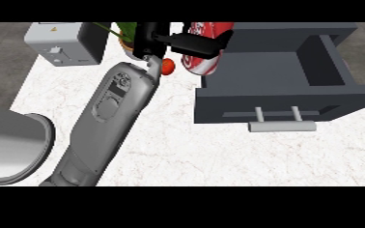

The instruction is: Pick up the can, place it into the drawer and close the drawer

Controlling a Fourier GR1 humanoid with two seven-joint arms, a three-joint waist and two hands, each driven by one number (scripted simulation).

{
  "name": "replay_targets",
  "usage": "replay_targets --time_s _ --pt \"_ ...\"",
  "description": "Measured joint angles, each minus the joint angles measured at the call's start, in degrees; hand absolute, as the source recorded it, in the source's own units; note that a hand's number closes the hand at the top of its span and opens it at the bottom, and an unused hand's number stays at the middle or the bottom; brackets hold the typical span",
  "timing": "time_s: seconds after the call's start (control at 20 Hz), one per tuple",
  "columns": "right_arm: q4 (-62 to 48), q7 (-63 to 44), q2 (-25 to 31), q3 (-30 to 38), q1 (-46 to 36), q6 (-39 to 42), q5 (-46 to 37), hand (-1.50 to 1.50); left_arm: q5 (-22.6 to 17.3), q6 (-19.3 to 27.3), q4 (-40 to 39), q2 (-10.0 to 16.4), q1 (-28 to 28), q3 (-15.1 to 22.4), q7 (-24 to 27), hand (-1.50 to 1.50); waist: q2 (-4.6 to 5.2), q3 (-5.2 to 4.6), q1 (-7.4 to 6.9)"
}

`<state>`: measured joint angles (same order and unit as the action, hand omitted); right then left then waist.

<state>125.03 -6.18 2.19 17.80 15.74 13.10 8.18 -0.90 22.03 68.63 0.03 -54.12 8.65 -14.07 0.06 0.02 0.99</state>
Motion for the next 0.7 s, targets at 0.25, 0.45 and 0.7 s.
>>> replay_targets --time_s 0.25,0.45,0.7 --pt "0.4 0.0 -0.5 -0.2 -0.1 -0.1 -0.5 -1.50 -2.6 4.4 -7.0 0.0 -9.1 2.1 -1.9 1.50 0.05 0.02 0.40" --pt "0.3 -1.0 0.3 0.8 -1.0 0.0 0.4 -1.50 -4.6 6.0 -13.7 0.0 -15.4 2.1 -1.5 1.50 0.15 0.02 0.68" --pt "-0.6 0.3 -0.7 -0.5 -0.6 0.2 -0.8 -1.50 -8.3 8.5 -21.9 0.0 -21.8 4.3 0.0 1.50 0.30 0.04 1.34"
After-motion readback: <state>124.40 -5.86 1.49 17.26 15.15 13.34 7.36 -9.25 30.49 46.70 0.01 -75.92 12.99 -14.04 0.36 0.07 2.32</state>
